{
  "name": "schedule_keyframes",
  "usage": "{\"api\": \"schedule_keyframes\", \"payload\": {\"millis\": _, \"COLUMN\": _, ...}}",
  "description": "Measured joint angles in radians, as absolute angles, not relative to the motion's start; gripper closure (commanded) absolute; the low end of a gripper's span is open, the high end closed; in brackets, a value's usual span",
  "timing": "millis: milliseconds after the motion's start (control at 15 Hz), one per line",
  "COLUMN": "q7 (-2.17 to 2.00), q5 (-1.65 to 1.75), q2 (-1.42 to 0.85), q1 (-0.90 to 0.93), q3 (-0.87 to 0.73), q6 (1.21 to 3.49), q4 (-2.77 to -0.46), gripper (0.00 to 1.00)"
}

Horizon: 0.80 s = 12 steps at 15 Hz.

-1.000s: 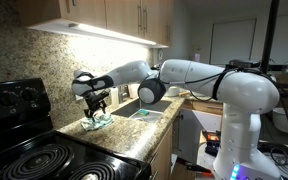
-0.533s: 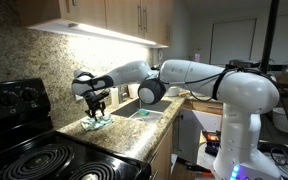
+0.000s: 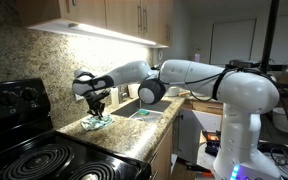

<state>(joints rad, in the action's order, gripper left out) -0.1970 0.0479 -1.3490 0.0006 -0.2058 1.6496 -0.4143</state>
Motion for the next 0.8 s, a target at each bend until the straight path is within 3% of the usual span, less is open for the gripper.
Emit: {"api": "schedule_keyframes", "payload": {"millis": 800, "q7": -0.181, "q5": 0.046, "q2": -1.353, "q1": -0.014, "q3": -0.209, "q6": 1.644, "q4": -0.422, "gripper": 0.91}}
